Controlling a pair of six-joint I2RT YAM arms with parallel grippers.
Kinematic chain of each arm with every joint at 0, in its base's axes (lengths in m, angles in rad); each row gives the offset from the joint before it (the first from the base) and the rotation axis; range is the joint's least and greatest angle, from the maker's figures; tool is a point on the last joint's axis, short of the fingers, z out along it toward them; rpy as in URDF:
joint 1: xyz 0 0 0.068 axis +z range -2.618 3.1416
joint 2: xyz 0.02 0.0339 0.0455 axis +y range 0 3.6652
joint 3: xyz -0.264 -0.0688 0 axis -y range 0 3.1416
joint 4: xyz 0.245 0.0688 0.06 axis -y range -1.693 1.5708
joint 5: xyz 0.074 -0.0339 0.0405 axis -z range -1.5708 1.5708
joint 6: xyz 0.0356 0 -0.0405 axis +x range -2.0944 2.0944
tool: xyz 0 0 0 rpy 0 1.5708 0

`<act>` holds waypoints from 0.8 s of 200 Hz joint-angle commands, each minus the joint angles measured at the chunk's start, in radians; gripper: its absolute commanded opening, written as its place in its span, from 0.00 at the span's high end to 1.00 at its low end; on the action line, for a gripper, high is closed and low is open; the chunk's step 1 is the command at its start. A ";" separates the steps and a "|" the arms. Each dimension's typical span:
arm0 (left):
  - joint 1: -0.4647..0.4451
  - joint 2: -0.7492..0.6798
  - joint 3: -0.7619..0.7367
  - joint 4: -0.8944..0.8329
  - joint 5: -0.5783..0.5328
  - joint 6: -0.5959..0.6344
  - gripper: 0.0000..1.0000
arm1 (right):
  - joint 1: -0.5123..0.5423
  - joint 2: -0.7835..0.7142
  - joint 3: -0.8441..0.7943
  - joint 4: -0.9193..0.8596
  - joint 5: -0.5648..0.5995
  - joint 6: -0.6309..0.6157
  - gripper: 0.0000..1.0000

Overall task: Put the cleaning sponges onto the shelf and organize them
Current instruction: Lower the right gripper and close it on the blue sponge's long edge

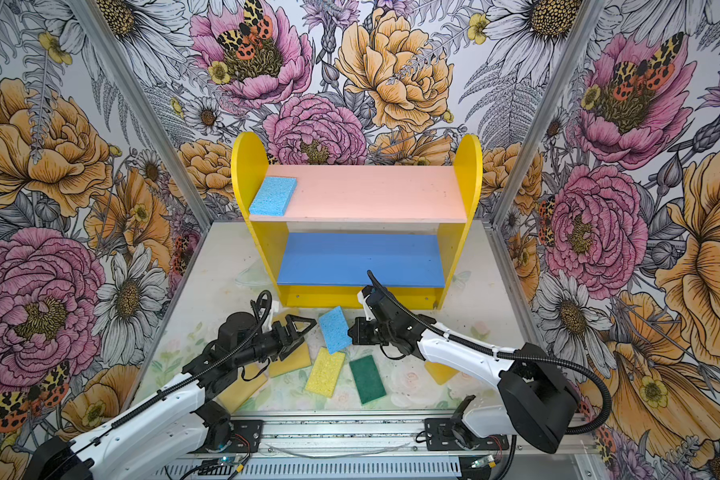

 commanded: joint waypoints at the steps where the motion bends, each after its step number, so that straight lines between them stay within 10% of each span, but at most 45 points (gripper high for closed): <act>1: -0.012 0.008 0.005 0.106 -0.002 -0.008 0.02 | 0.006 -0.053 0.020 0.018 -0.027 0.037 1.00; 121: -0.047 0.071 0.022 0.318 -0.031 -0.068 0.13 | 0.061 -0.141 0.080 0.024 -0.077 0.096 1.00; 160: -0.047 0.068 0.043 0.342 -0.022 -0.043 0.34 | 0.071 -0.133 0.067 0.090 -0.105 0.131 1.00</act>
